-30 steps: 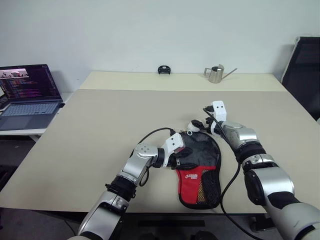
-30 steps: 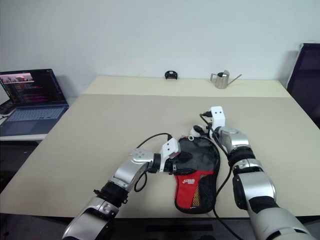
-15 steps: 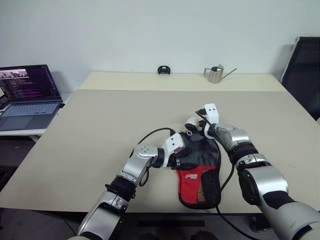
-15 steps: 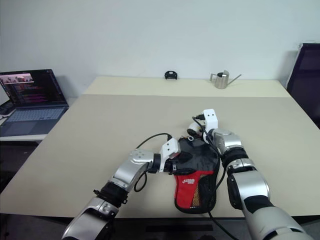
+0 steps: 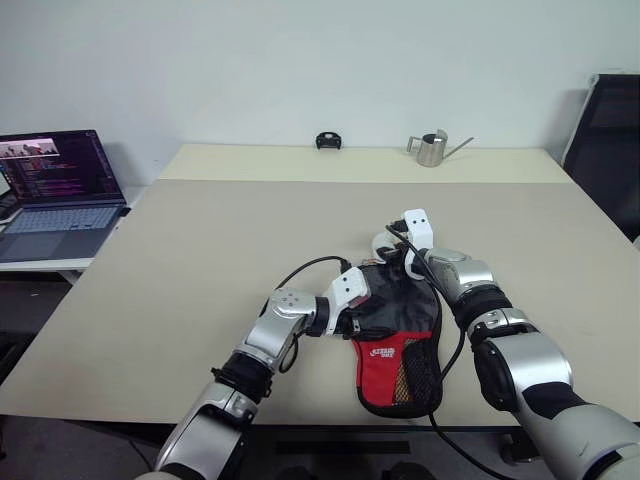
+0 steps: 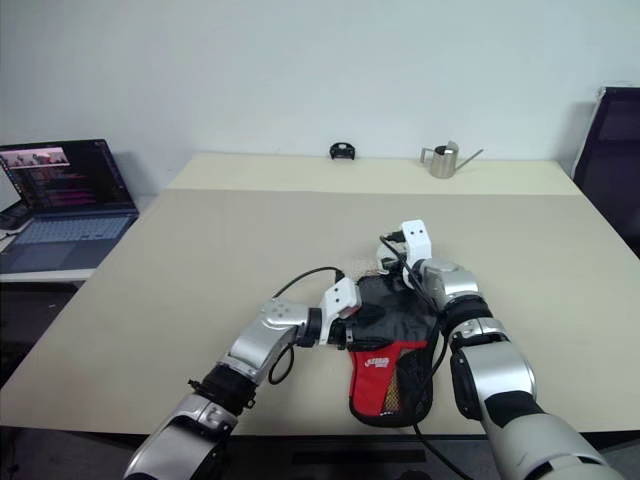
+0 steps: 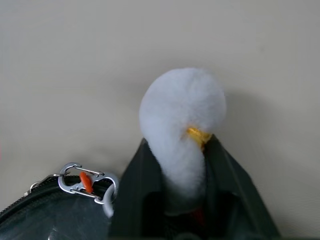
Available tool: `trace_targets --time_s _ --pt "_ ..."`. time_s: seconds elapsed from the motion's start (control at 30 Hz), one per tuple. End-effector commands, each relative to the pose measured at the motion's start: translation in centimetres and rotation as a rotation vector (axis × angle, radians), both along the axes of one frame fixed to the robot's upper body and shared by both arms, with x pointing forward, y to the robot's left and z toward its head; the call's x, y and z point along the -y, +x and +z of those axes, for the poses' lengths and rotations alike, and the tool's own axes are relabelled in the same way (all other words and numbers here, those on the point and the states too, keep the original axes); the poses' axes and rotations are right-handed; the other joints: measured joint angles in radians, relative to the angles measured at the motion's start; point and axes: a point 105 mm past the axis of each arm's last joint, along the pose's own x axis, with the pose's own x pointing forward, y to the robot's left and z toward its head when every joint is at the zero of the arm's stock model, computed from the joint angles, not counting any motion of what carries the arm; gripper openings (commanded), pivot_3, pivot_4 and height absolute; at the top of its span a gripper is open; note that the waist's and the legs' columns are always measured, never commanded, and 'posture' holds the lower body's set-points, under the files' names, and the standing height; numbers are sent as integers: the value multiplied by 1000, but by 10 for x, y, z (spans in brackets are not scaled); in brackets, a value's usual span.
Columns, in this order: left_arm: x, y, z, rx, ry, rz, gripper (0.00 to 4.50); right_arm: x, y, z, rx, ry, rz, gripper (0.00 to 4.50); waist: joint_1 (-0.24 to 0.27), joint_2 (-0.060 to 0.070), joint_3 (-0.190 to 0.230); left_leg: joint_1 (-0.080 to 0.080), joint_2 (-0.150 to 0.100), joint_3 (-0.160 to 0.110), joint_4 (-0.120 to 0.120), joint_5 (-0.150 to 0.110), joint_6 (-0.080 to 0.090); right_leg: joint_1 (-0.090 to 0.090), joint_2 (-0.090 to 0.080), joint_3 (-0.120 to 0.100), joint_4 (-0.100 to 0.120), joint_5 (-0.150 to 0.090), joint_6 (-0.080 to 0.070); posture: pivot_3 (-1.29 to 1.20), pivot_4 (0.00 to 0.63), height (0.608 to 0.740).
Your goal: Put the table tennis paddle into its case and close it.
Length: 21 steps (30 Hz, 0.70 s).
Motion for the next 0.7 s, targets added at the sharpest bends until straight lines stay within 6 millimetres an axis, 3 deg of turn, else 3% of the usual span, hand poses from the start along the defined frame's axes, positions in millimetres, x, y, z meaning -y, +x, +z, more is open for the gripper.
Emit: trace_targets --time_s 0.03,0.27,0.5,0.7 --pt "-4 -4 -31 -78 84 10 3539 3 7 19 79 -5 -26 175 1 0 0 1 0 0 0 0 0 1 0 0 0 0 0 0 150 740" --pt "-10 -11 -51 -118 129 0 3539 11 12 35 128 -10 -57 174 2 0 0 7 -1 -1 0 -1 1 8 -1 -1 0 0 0 0 150 740" --pt "-14 -11 -53 -106 164 -23 3539 12 13 41 141 -4 -56 174 2 0 0 7 -1 -2 0 -1 1 8 -1 -2 0 0 0 0 150 740" --pt "-14 -13 -55 -125 168 -37 3539 46 17 45 160 -33 -151 174 3 0 0 7 -1 -3 0 -1 1 8 -1 -3 -1 0 0 0 150 740"
